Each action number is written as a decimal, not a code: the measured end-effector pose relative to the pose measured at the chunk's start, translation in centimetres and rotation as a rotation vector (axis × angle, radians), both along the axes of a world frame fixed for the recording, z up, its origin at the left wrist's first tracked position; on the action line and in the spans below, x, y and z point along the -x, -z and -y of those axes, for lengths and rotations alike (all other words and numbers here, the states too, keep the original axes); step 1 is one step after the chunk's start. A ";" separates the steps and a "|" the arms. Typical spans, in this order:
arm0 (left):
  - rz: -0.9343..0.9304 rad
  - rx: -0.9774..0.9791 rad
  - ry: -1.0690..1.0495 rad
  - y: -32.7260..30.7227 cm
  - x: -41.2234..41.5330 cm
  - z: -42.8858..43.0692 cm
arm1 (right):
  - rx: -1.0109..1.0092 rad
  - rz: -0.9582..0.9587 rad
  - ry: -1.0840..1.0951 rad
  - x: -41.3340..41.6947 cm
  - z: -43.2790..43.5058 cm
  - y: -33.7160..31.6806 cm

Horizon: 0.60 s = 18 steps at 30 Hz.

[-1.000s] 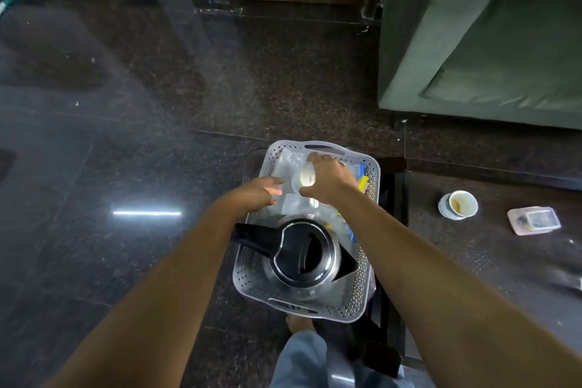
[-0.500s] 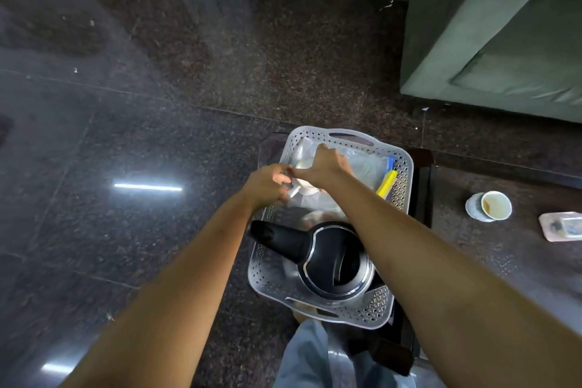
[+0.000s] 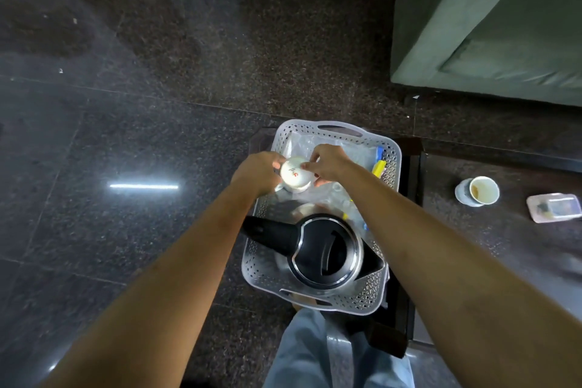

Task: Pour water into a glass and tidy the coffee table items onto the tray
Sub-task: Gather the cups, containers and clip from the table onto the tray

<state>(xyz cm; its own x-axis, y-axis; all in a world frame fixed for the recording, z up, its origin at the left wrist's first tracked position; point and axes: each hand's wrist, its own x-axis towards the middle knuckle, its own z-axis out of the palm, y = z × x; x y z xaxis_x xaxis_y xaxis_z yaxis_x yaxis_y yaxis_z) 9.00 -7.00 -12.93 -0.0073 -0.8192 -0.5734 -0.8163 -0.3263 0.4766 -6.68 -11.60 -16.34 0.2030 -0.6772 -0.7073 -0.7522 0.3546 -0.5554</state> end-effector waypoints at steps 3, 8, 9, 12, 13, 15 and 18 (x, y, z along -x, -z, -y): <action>0.106 0.011 0.082 -0.9 1.4 1.3 | 0.038 0.065 0.221 1.8 -0.2 -0.2; 0.067 0.043 0.181 -2.4 6.6 3.6 | 0.383 0.029 0.418 9.1 -1.0 -1.7; 0.048 0.041 0.229 -2.7 8.2 4.1 | 0.467 0.015 0.468 11.3 -1.4 -1.9; -0.011 0.017 0.351 -3.5 13.7 4.9 | 0.579 -0.047 0.658 17.8 -3.0 -2.2; -0.034 0.009 0.376 -3.6 15.7 5.1 | 0.581 -0.085 0.710 20.1 -3.6 -1.9; -0.086 -0.016 0.410 -3.8 19.4 5.1 | 0.546 -0.175 0.762 24.1 -4.9 -1.0; -0.156 -0.106 0.426 -3.3 24.4 4.6 | 0.429 -0.327 0.699 29.1 -6.8 1.3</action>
<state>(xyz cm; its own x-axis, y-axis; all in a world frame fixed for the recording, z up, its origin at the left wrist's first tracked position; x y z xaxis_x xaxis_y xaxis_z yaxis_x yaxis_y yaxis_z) -15.41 -11.57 -9.67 -0.4228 -0.6614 -0.6195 -0.8096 -0.0315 0.5861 -35.81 -4.75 -17.67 -0.5252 -0.7910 -0.3139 -0.5853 0.6035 -0.5415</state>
